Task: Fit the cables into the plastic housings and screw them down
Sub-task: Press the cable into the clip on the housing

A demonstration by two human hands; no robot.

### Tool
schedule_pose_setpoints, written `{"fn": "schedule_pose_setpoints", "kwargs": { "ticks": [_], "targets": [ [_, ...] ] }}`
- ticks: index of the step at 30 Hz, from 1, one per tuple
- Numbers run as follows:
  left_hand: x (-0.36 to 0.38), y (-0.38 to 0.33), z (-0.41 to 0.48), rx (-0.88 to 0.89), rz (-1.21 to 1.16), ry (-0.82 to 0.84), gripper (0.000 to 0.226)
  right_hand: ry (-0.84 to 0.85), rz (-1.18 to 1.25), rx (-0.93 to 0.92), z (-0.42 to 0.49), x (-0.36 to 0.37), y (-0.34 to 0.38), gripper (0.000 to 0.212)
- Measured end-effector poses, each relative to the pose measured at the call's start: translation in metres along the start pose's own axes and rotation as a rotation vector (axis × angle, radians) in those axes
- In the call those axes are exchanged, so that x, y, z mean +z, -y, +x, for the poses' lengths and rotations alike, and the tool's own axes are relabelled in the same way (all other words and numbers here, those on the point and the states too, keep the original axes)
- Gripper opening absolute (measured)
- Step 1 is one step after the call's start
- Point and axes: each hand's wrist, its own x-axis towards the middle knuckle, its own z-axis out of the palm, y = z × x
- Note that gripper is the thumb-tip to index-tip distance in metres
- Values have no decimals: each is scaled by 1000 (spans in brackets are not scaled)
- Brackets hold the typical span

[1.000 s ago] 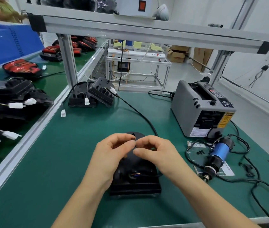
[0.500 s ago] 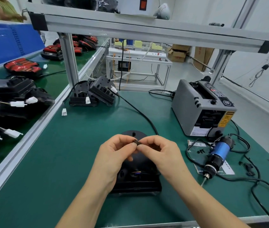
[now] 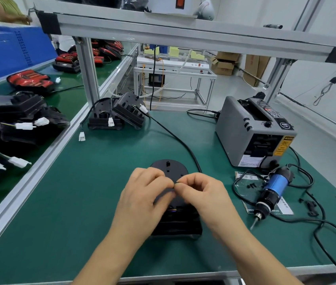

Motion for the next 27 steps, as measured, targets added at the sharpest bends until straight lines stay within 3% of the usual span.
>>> {"fn": "schedule_pose_setpoints", "kwargs": {
  "ticks": [4,9,15,17,20,27],
  "targets": [
    [-2,5,2,99,49,-65,22,152,144,171,-1,-7,4,10],
    [-2,2,3,197,53,-2,20,89,117,170,-3,-11,4,21],
    [-13,4,-18,-201,-230,178,21,-5,-39,139,-20,-17,-8,26],
    [-9,-2,-26,-188,-163,248,24,-10,-106,135,-25,-16,-10,25],
    [-2,-10,-30,-91,-16,207,16,-32,-240,124,-31,-13,-12,20],
    [2,-11,-29,-133,-38,178,13,-107,-525,51,-37,-14,-13,13]
  ]
}}
